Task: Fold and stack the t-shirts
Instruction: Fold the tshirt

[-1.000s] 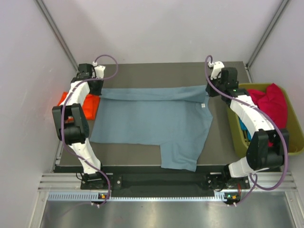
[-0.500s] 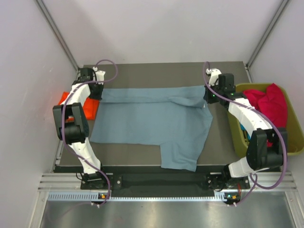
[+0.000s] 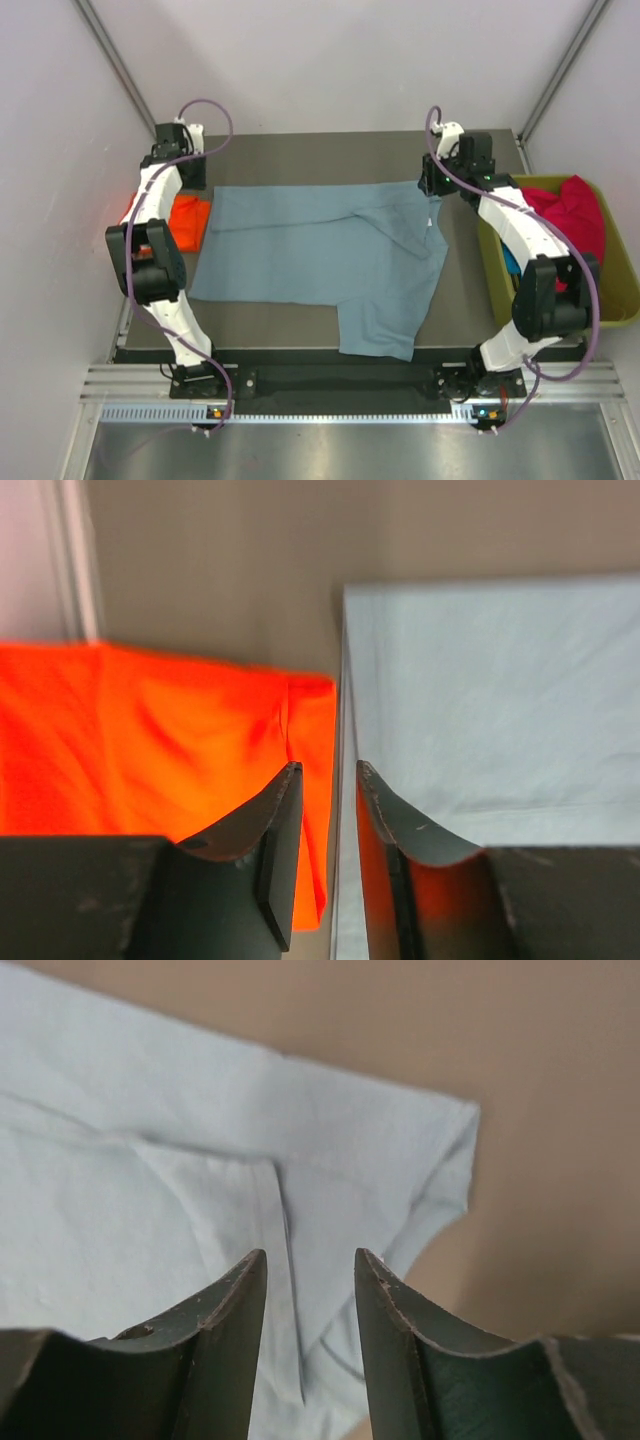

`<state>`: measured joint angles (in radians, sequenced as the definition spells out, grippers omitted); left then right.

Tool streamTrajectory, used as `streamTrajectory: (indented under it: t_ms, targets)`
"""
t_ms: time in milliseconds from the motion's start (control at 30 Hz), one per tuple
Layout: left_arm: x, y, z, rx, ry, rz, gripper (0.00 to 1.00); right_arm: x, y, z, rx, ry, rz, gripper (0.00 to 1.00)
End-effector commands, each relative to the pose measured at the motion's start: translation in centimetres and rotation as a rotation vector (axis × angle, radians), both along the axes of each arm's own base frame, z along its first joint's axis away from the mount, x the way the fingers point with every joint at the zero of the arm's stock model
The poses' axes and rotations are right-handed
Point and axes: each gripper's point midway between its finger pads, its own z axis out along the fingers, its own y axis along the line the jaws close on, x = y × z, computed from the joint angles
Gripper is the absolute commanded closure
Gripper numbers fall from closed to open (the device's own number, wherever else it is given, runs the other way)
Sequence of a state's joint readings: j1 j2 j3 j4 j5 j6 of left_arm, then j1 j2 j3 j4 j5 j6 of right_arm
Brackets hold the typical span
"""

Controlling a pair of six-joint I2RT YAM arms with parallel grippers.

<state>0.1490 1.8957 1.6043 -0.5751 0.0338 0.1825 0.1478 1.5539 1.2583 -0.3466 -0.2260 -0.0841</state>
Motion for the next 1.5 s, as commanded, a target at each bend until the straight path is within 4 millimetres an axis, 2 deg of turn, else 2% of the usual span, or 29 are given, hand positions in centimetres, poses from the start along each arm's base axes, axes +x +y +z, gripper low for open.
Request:
streamTrajectory:
  t_ms: [0,33,100,133,167,233,267,300,433,600,900,1033,1200,1300,1467]
  targets:
    - [3.8,-2.1,4.8,-0.049,-0.167,-0.046,0.67,3.2,1.9,0.0,0.083,-0.025,0.007,0.6]
    - [4.7,-3.9,3.6,-0.086,-0.118,-0.097,0.67,3.6,2.5,-0.6,0.107,-0.003,0.025,0.61]
    - [5.3,-5.5,2.1,-0.131,-0.061,-0.123,0.68,5.2,3.5,-2.8,0.182,0.081,-0.012,0.63]
    - [5.3,-6.6,0.5,-0.17,-0.001,-0.141,0.68,5.7,4.0,-3.5,0.205,0.106,-0.01,0.64]
    - [5.3,-7.0,0.0,-0.206,0.017,-0.126,0.68,6.8,4.2,-4.6,0.216,0.13,-0.013,0.66]
    - [5.1,-8.0,-1.3,-0.262,0.048,-0.129,0.69,7.6,4.7,-5.5,0.244,0.164,-0.018,0.67]
    - [5.0,-8.3,-1.6,-0.29,0.057,-0.114,0.69,8.0,4.9,-6.7,0.252,0.191,-0.021,0.69]
    - [4.8,-8.6,-1.8,-0.305,0.067,-0.117,0.69,8.4,5.4,-6.4,0.262,0.187,-0.011,0.71]
    - [3.3,-9.6,-3.1,-0.347,0.127,-0.119,0.69,8.4,6.2,-7.4,0.279,0.22,0.003,0.74]
    - [0.9,-10.1,-4.5,-0.373,0.221,-0.114,0.7,7.1,7.1,-9.1,0.28,0.262,0.019,0.74]
    - [-1.9,-9.9,-5.7,-0.376,0.304,-0.079,0.7,5.5,9.1,-10.8,0.29,0.319,0.054,0.73]
    - [-2.2,-9.3,-5.2,-0.36,0.301,-0.066,0.7,5.4,8.7,-11.3,0.267,0.324,0.044,0.71]
    - [-3.0,-7.1,-5.1,-0.318,0.304,-0.017,0.7,5.4,7.5,-11.2,0.234,0.314,0.031,0.7]
    - [-4.0,-5.6,-6.0,-0.314,0.33,0.027,0.7,5.2,6.5,-11.4,0.217,0.311,0.018,0.7]
    - [-4.4,-4.6,-6.6,-0.311,0.343,0.051,0.7,4.7,5.8,-12.0,0.201,0.317,0.01,0.7]
